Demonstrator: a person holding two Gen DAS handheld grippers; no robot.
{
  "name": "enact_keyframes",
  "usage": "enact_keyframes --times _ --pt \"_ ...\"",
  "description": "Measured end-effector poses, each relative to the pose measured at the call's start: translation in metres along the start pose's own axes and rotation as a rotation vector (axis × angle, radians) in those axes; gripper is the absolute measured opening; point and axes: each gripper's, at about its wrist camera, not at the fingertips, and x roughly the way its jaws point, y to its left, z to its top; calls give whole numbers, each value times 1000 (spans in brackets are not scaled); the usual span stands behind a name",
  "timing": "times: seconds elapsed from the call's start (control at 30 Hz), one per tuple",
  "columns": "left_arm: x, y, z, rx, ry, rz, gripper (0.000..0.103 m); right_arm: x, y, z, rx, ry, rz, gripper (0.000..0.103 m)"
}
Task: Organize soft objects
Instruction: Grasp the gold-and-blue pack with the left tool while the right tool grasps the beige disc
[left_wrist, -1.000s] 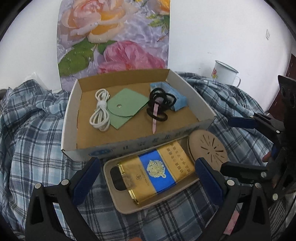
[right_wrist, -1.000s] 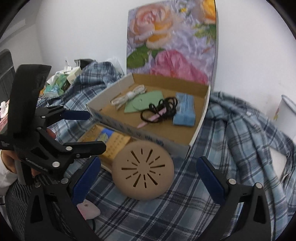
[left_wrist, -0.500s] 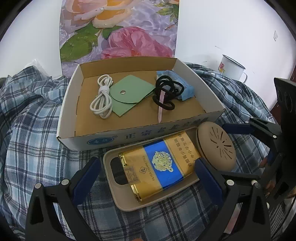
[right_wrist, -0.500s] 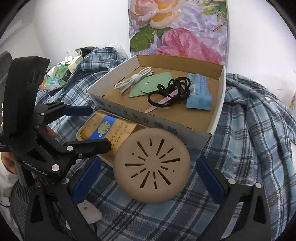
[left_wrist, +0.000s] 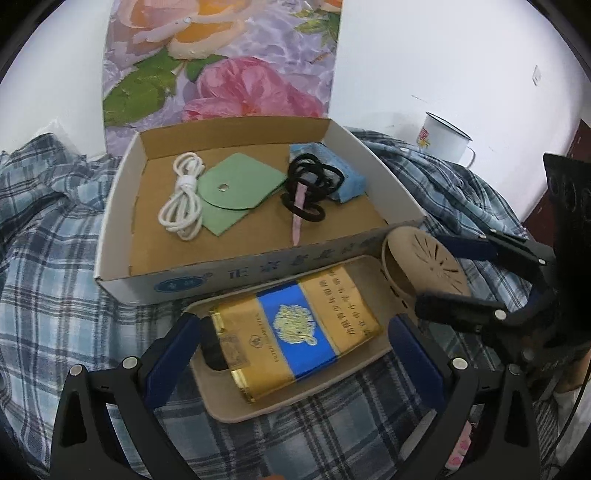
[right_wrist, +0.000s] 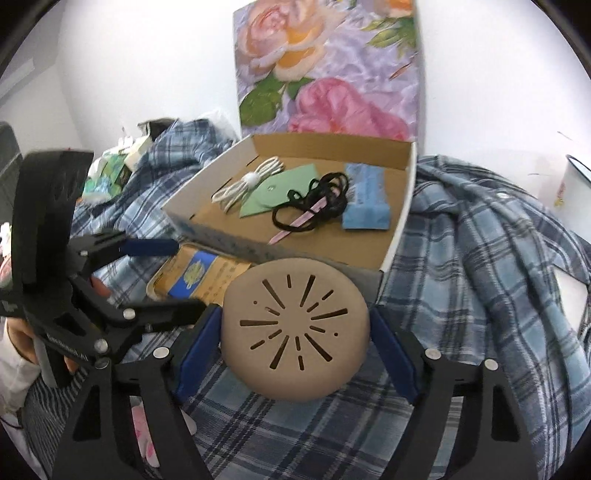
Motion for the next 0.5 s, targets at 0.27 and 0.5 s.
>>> enact_keyframes --times 0.27,0.5 --pt "12 -1 1 -10 34 7 102 2 5 1 -4 8 -14 79" --pt "17 -5 0 28 49 31 99 2 1 0 -2 5 -7 79"
